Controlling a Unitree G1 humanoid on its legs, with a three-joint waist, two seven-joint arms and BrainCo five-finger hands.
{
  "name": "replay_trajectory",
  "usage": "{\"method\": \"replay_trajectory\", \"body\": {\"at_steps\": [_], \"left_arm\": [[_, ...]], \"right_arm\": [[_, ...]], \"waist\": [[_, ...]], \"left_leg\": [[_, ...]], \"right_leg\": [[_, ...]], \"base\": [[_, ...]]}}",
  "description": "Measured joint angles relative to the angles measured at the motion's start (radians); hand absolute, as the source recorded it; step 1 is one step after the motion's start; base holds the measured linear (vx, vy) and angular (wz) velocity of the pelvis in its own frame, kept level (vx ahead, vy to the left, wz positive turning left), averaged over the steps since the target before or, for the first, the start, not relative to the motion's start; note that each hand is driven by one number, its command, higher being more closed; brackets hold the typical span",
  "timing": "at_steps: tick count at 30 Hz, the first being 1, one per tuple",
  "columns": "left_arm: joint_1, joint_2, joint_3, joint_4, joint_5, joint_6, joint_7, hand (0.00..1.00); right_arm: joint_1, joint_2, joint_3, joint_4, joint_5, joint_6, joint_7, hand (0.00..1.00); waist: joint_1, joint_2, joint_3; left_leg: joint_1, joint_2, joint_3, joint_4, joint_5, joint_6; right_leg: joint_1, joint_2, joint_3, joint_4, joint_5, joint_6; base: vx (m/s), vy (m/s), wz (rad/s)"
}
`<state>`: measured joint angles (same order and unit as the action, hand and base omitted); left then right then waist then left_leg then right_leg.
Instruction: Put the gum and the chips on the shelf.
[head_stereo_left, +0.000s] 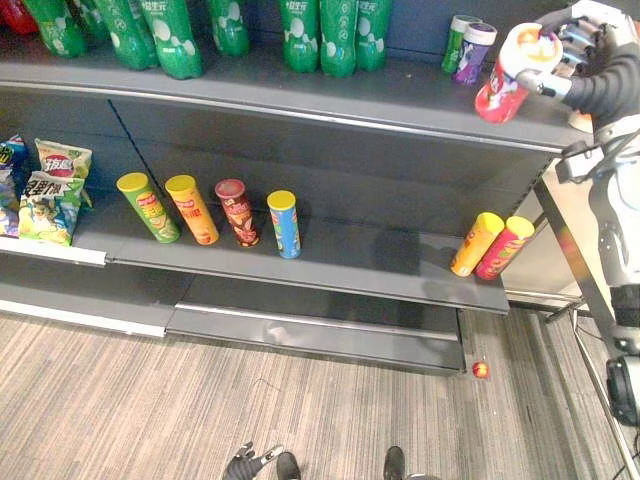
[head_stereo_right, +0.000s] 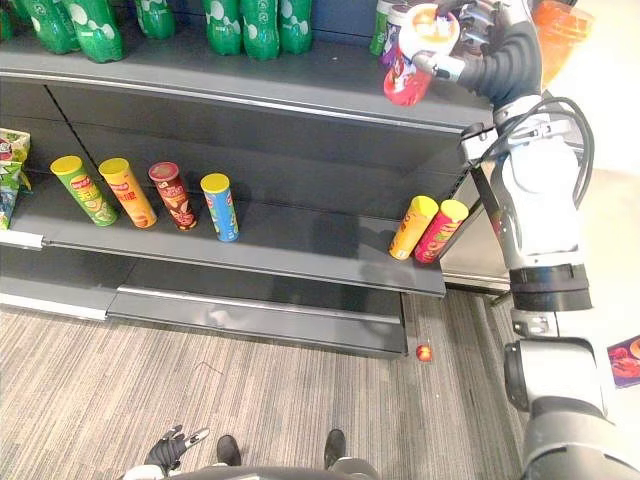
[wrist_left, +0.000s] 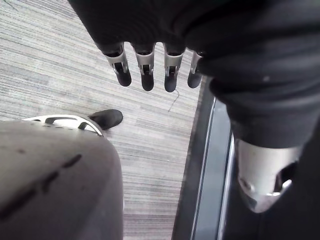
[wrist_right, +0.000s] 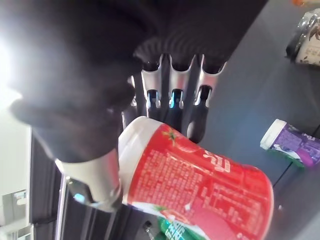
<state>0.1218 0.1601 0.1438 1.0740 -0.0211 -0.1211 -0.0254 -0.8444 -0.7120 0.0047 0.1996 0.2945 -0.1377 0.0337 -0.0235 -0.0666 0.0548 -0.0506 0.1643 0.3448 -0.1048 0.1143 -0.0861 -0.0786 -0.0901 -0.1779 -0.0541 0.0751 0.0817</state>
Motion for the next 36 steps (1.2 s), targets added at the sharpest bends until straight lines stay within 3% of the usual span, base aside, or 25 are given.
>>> {"method": "replay_trajectory", "body": {"at_steps": [17,36], "left_arm": [[-0.015,-0.003,-0.001,0.0,-0.009,0.004,0.001,0.0],[-0.057,-0.016,0.0,-0.02,-0.018,0.009,0.02,0.0]], "right_arm": [[-0.195,0.005,0.04,0.289,-0.011,0.052,-0.044,1.0],[-0.238,0.05,-0.05,0.368,-0.023,0.072,-0.076,1.0]], "waist": [[0.008,0.006,0.005],[0.028,0.015,0.07]], "left_leg": [[-0.032,0.001,-0.032,0.0,0.01,-0.002],[-0.072,-0.001,-0.067,0.0,0.018,-0.003]], "right_leg": [[-0.006,0.003,-0.029,-0.016,0.004,-0.001],[-0.023,0.003,-0.063,-0.02,0.004,-0.001]], "base": [[0.01,-0.003,0.04],[0.04,-0.003,0.05]]}}
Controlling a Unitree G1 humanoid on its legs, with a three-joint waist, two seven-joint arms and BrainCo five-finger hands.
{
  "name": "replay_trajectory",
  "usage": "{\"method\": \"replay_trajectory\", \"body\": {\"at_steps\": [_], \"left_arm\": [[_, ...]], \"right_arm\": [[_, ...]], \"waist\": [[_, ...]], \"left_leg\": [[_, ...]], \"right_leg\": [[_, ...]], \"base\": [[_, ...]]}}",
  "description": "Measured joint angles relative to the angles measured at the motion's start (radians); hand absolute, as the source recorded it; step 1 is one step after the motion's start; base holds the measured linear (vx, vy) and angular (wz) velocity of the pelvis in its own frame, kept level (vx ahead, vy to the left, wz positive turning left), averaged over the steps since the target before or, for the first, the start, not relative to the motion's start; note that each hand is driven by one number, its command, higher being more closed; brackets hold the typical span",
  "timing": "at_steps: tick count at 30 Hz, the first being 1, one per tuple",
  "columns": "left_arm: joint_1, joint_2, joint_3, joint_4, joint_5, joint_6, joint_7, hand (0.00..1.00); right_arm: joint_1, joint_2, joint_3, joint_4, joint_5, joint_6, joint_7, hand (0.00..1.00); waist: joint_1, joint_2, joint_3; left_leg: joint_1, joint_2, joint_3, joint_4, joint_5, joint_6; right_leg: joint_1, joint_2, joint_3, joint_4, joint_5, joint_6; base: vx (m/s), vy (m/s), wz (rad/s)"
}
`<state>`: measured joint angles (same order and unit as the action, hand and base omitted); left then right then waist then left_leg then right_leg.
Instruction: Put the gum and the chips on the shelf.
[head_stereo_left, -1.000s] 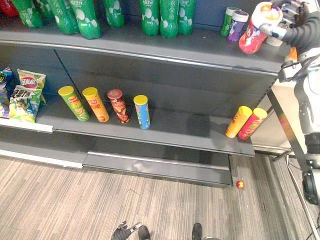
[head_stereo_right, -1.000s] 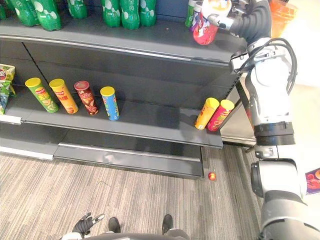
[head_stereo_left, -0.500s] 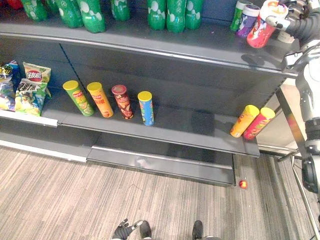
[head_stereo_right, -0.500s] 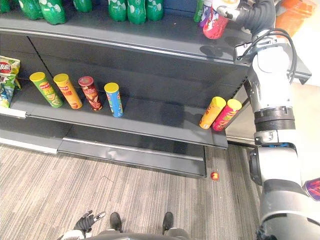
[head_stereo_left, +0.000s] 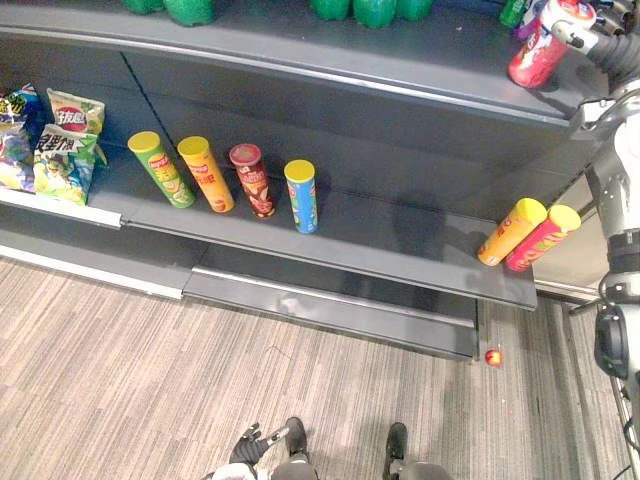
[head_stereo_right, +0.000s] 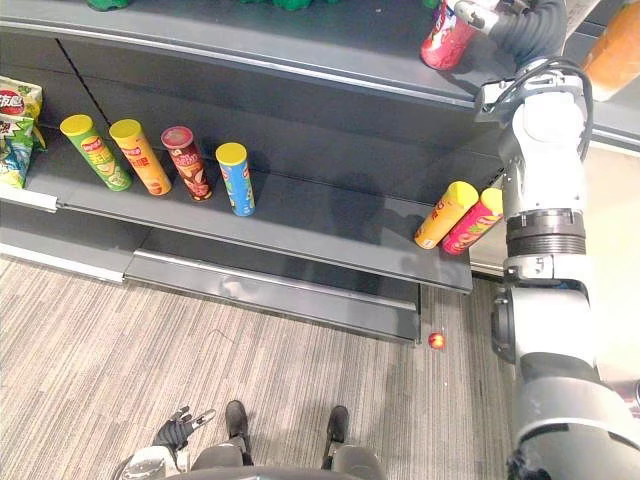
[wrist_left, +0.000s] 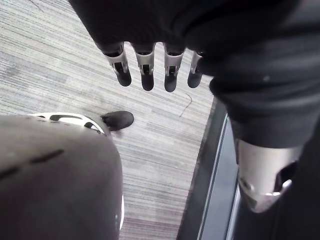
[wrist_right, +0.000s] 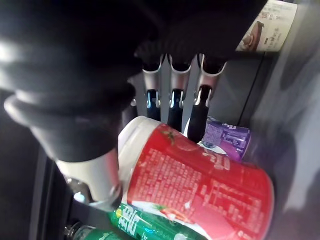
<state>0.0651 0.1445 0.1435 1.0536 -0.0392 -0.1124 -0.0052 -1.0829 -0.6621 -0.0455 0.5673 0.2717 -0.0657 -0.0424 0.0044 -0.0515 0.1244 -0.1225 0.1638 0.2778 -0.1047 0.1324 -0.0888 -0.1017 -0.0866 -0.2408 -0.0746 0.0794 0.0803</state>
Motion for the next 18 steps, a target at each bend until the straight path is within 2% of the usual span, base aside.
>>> {"method": "replay_trajectory", "body": {"at_steps": [7,8,18], "left_arm": [[-0.002,-0.015,0.0,-0.001,-0.031,-0.001,0.0,0.0],[-0.002,-0.014,0.0,-0.001,-0.033,-0.001,0.0,0.0],[-0.002,-0.015,0.0,-0.02,-0.035,-0.008,0.001,0.0]], "right_arm": [[-0.002,0.005,-0.026,0.001,-0.031,0.0,0.003,1.0],[-0.002,0.005,-0.026,0.001,-0.031,0.0,0.003,0.0],[-0.001,0.025,-0.027,0.041,-0.036,0.002,0.005,0.0]], "waist": [[-0.001,0.014,0.012],[-0.001,0.014,0.013],[-0.001,0.011,0.036]], "left_leg": [[0.0,0.001,-0.006,0.0,0.001,0.0],[0.001,0.001,-0.005,0.0,0.001,0.0],[0.004,0.001,0.012,0.0,0.001,0.0]], "right_leg": [[0.001,0.001,0.0,0.003,0.0,0.0],[0.0,0.001,0.001,0.003,0.0,0.0],[-0.004,0.001,0.012,0.0,0.0,0.0]], "base": [[0.0,0.0,0.0],[0.0,0.0,0.0],[0.01,0.001,-0.03]]}}
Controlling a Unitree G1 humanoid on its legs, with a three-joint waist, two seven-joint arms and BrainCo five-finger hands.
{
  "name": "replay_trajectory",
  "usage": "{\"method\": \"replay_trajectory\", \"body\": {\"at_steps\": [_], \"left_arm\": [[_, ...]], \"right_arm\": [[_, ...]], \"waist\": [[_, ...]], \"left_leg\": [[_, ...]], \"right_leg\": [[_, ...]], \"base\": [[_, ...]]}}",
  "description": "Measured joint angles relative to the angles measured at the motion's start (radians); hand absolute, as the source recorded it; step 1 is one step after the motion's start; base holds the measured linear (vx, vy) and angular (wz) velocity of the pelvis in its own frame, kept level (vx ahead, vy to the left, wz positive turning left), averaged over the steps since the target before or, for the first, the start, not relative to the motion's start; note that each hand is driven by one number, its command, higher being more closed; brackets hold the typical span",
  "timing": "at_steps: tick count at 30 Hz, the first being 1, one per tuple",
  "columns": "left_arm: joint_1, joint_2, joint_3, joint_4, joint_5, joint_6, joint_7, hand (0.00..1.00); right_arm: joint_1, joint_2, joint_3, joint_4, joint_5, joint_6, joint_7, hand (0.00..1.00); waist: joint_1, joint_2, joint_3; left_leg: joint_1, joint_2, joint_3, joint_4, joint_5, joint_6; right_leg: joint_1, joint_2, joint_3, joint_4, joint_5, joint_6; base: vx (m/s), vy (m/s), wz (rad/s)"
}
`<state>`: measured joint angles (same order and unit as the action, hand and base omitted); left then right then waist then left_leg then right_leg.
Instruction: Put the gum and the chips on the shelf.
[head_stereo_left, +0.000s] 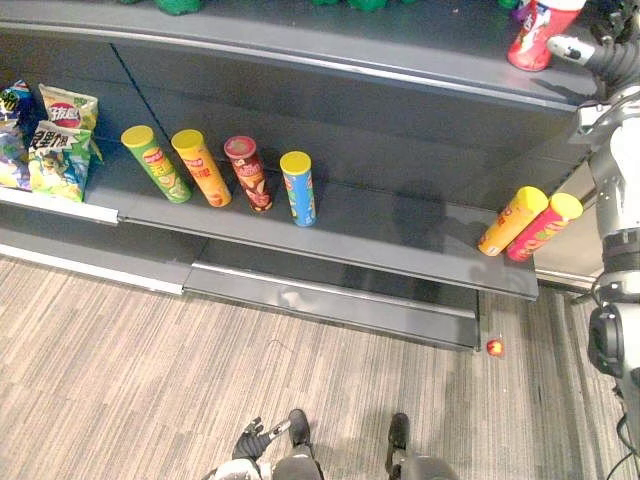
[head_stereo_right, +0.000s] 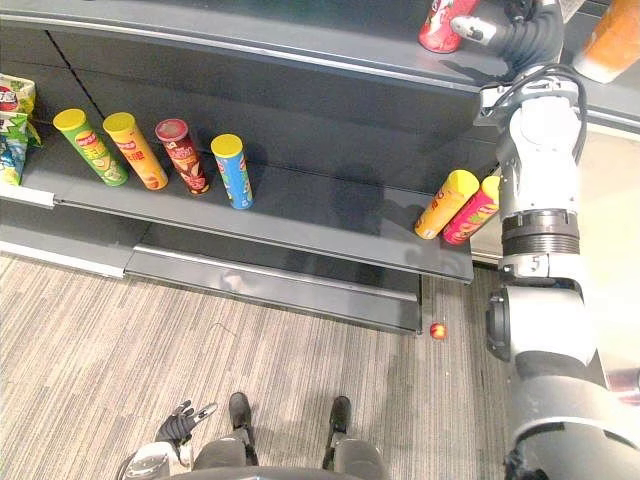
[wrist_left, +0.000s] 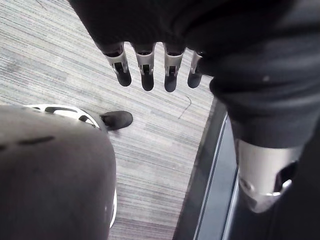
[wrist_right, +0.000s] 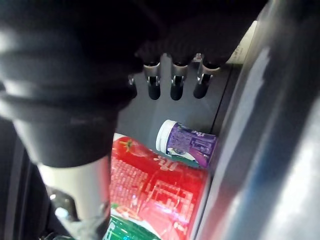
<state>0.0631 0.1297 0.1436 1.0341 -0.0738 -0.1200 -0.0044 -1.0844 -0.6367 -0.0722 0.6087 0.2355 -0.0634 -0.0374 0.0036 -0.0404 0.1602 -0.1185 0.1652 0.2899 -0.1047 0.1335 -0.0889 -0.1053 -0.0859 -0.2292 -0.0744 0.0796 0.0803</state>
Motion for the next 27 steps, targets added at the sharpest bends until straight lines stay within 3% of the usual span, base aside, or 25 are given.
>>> {"method": "replay_trajectory", "body": {"at_steps": [19,27], "left_arm": [[0.0,-0.005,0.006,-0.002,0.0,0.0,0.001,0.0],[0.002,-0.009,0.014,-0.002,0.003,0.006,0.003,0.0]], "right_arm": [[0.0,0.027,-0.032,-0.012,-0.001,-0.001,-0.029,0.0],[0.055,0.034,-0.118,-0.25,-0.012,-0.029,-0.11,0.0]], "waist": [[0.0,0.0,0.0],[-0.001,-0.002,-0.001]], "left_leg": [[0.012,0.007,0.003,0.0,0.006,-0.004],[0.037,0.008,0.01,0.0,0.002,-0.008]], "right_leg": [[0.007,0.007,0.012,0.0,0.007,-0.008],[0.03,0.008,0.015,-0.002,0.007,-0.008]], "base": [[0.0,0.0,0.0],[0.04,-0.003,-0.02]]}}
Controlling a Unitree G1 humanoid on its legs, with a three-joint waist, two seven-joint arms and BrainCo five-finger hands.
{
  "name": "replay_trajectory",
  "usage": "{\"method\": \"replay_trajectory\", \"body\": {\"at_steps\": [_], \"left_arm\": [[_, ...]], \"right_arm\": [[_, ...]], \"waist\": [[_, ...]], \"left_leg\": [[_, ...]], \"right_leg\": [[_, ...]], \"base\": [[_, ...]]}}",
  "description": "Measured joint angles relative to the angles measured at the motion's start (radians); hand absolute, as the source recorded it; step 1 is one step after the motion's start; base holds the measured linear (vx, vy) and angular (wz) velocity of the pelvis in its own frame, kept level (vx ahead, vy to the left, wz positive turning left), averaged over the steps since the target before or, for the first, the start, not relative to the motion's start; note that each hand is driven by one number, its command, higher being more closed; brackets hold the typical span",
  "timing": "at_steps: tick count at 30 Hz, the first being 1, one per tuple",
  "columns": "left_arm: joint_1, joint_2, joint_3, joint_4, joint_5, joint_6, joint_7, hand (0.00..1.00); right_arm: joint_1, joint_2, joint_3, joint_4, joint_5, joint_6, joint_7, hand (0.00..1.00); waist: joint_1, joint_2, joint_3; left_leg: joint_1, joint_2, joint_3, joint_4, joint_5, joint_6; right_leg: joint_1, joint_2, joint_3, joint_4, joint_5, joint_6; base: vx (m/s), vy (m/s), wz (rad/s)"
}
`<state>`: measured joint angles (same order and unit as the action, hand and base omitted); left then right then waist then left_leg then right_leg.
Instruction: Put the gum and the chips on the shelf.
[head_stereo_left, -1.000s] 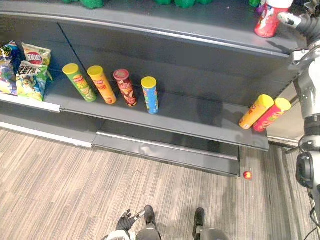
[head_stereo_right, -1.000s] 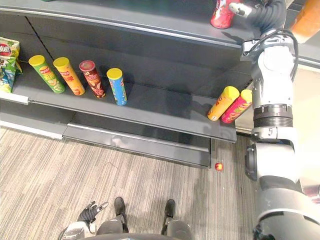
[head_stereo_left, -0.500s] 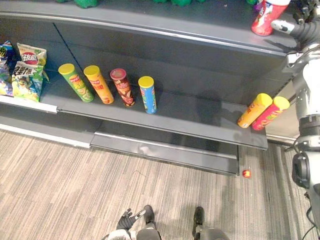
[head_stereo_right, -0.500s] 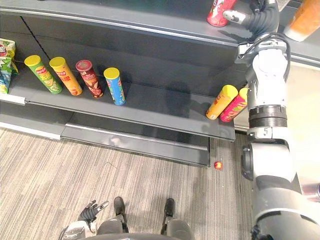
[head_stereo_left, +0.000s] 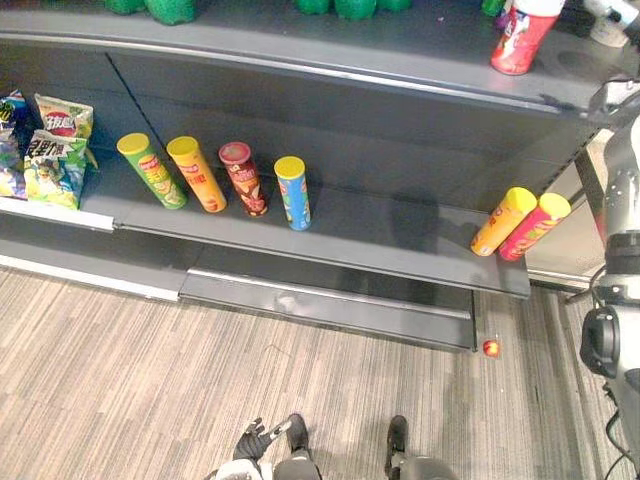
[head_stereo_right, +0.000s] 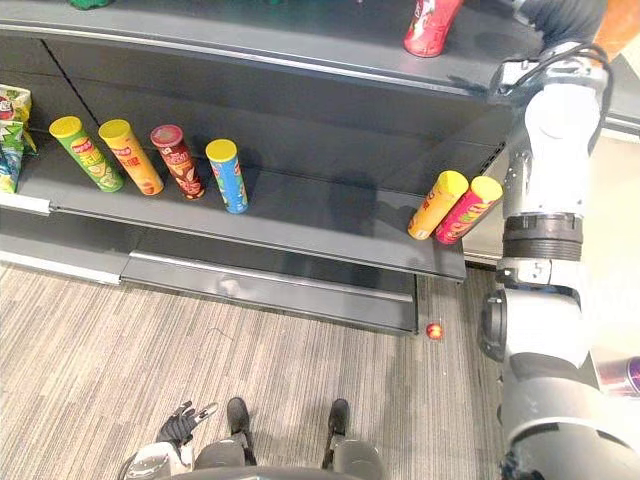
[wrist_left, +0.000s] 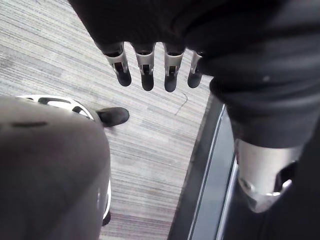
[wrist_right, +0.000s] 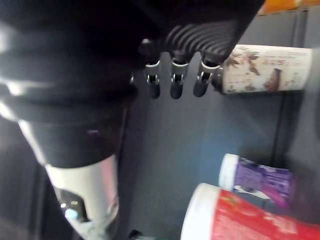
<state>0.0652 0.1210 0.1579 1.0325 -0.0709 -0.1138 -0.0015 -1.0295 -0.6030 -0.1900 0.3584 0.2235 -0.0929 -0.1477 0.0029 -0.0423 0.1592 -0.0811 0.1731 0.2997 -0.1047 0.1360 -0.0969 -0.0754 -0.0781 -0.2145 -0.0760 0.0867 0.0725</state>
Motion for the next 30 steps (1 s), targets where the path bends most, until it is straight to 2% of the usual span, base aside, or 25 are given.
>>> {"method": "replay_trajectory", "body": {"at_steps": [4,7,9,11,16,18,23,26,30], "left_arm": [[0.0,0.0,0.004,0.0,0.005,0.007,0.008,0.0],[0.0,0.0,0.005,0.0,0.007,0.008,0.022,0.0],[0.001,0.0,0.004,0.0,0.008,0.008,0.027,0.0],[0.001,0.0,0.004,0.002,0.009,0.008,0.032,0.0],[0.0,0.0,0.004,0.003,0.016,0.008,0.037,0.0],[0.0,0.003,0.006,0.003,0.02,0.008,0.038,0.0],[0.0,0.005,0.007,0.004,0.052,0.007,0.041,0.0],[0.0,0.005,0.019,0.009,0.054,0.007,0.041,0.0],[-0.003,0.0,0.044,0.028,0.094,0.007,0.036,0.0]], "right_arm": [[0.062,0.043,-0.009,-0.177,-0.028,-0.05,-0.018,0.0],[0.163,0.109,0.0,-0.31,-0.024,-0.076,-0.01,0.0],[0.256,0.171,0.029,-0.39,-0.006,-0.093,0.023,0.0],[0.4,0.254,0.129,-0.473,0.035,-0.097,0.072,0.0],[0.62,0.361,0.313,-0.541,0.095,-0.095,0.182,0.0],[0.718,0.388,0.402,-0.55,0.133,-0.094,0.231,0.0],[0.925,0.407,0.476,-0.549,0.184,-0.089,0.308,0.0],[1.047,0.416,0.484,-0.508,0.191,-0.088,0.344,0.0],[1.182,0.424,0.459,-0.341,0.17,-0.059,0.385,0.0]], "waist": [[-0.003,-0.003,-0.001],[-0.002,-0.007,-0.004],[-0.002,-0.01,-0.007],[-0.002,-0.017,-0.012],[-0.002,-0.027,-0.019],[-0.001,-0.036,-0.025],[-0.003,-0.053,-0.036],[-0.006,-0.052,-0.037],[-0.024,-0.044,-0.04]], "left_leg": [[0.003,0.003,0.003,0.0,-0.001,-0.001],[0.006,0.006,0.003,0.0,-0.001,-0.001],[0.016,0.008,0.008,0.0,-0.002,-0.003],[0.017,0.009,0.016,0.0,-0.004,-0.005],[0.017,0.009,0.017,0.0,-0.011,-0.009],[0.018,0.009,0.019,0.0,-0.012,-0.008],[0.022,0.006,0.025,0.0,-0.016,-0.009],[0.024,-0.001,0.047,0.0,-0.021,-0.008],[0.036,-0.005,0.053,0.0,-0.029,-0.006]], "right_leg": [[0.001,0.003,0.002,0.0,0.0,0.0],[0.005,0.006,0.002,0.0,0.0,0.0],[0.012,0.007,0.003,0.0,-0.001,-0.001],[0.01,0.007,0.008,0.0,-0.001,0.0],[0.01,0.007,0.012,0.001,-0.005,0.005],[0.008,0.007,0.018,0.002,-0.005,0.005],[0.004,0.005,0.03,0.009,-0.007,0.003],[-0.002,0.003,0.04,0.011,-0.011,-0.003],[0.008,-0.001,0.049,0.008,-0.013,-0.002]], "base": [[0.02,-0.004,-0.02],[0.0,0.0,0.0],[0.02,-0.005,-0.06],[0.01,0.0,-0.08],[0.0,0.0,0.0],[0.0,0.0,0.0],[0.02,0.003,-0.04],[0.03,0.015,-0.13],[0.03,0.007,-0.04]]}}
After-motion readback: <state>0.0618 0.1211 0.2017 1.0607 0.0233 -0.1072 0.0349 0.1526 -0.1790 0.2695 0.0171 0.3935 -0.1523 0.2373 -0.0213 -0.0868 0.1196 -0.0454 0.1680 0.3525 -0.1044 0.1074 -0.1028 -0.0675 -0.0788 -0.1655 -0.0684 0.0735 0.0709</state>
